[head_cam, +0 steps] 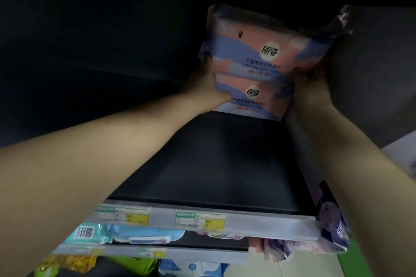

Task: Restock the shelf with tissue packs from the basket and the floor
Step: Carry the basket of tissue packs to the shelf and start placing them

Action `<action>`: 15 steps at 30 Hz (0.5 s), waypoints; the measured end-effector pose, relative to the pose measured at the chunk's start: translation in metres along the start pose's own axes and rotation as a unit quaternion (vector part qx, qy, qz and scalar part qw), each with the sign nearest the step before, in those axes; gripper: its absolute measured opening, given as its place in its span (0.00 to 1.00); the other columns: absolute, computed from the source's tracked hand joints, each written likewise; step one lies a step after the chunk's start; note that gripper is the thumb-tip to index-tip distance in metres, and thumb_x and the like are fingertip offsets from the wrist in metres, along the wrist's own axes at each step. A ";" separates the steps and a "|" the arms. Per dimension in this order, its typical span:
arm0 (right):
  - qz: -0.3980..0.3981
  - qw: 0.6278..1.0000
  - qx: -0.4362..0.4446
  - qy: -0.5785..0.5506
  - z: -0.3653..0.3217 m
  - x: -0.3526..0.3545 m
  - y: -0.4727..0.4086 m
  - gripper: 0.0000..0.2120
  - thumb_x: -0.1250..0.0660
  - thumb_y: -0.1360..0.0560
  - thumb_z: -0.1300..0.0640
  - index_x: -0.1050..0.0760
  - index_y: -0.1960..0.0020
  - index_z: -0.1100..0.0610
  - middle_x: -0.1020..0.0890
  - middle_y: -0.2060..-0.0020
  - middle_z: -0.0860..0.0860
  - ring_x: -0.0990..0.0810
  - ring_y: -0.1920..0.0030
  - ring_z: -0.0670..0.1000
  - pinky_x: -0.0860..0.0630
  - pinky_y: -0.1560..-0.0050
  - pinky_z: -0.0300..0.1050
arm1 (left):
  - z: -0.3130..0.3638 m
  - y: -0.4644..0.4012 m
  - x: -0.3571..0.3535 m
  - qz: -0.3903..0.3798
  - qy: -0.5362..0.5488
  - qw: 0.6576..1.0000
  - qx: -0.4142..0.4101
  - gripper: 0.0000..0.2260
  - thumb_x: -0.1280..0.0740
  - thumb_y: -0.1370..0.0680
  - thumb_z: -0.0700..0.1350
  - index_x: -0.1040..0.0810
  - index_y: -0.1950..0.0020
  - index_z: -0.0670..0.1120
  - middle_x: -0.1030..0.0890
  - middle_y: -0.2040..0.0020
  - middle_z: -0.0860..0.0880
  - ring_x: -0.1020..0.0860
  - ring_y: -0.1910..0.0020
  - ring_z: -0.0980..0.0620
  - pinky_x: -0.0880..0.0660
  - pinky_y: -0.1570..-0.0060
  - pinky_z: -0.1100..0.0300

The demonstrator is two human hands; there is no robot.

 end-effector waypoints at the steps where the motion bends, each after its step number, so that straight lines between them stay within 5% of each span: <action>1: 0.006 1.000 -0.005 -0.003 0.006 -0.001 -0.009 0.38 0.41 0.31 0.51 0.50 0.24 0.56 0.31 0.34 0.54 0.24 0.43 0.54 0.25 0.40 0.52 | -0.001 -0.002 -0.002 0.001 -0.005 1.000 0.004 0.46 0.28 0.32 0.43 0.55 0.23 0.49 0.31 0.33 0.48 0.30 0.37 0.49 0.29 0.42 0.59; 4: 0.022 0.999 -0.019 -0.018 0.024 -0.004 -0.031 0.44 0.42 0.37 0.41 0.50 0.25 0.54 0.32 0.32 0.55 0.25 0.41 0.55 0.28 0.37 0.54 | 0.001 -0.001 -0.006 0.003 -0.020 1.000 0.011 0.50 0.29 0.36 0.48 0.58 0.24 0.52 0.34 0.29 0.46 0.32 0.33 0.45 0.30 0.36 0.50; 9: 0.035 0.999 -0.004 -0.036 0.002 -0.010 0.004 0.37 0.43 0.31 0.49 0.47 0.25 0.56 0.37 0.28 0.58 0.30 0.34 0.52 0.32 0.33 0.48 | -0.003 -0.004 -0.006 0.006 -0.019 1.000 0.020 0.45 0.31 0.29 0.42 0.60 0.24 0.53 0.36 0.28 0.47 0.31 0.34 0.46 0.29 0.38 0.55; 13: 0.018 0.999 -0.020 -0.034 -0.001 -0.010 0.015 0.52 0.38 0.44 0.41 0.48 0.26 0.64 0.35 0.30 0.61 0.31 0.33 0.60 0.32 0.34 0.56 | -0.002 0.009 -0.001 0.007 -0.045 0.999 0.020 0.42 0.34 0.26 0.44 0.61 0.24 0.52 0.40 0.26 0.45 0.35 0.31 0.44 0.33 0.34 0.51; 15: 0.010 0.999 -0.029 -0.018 -0.008 -0.013 0.032 0.51 0.38 0.44 0.43 0.46 0.26 0.63 0.34 0.31 0.61 0.28 0.36 0.60 0.31 0.37 0.55 | -0.001 0.025 0.001 -0.001 -0.051 0.999 0.007 0.41 0.35 0.25 0.45 0.62 0.24 0.51 0.43 0.24 0.47 0.37 0.29 0.46 0.36 0.32 0.55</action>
Point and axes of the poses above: each hand's wrist, its own y-axis away from the middle knuckle, its own x-axis out of the back of the hand, z = x × y, the point moved 1 cm from there along -y, towards the middle knuckle
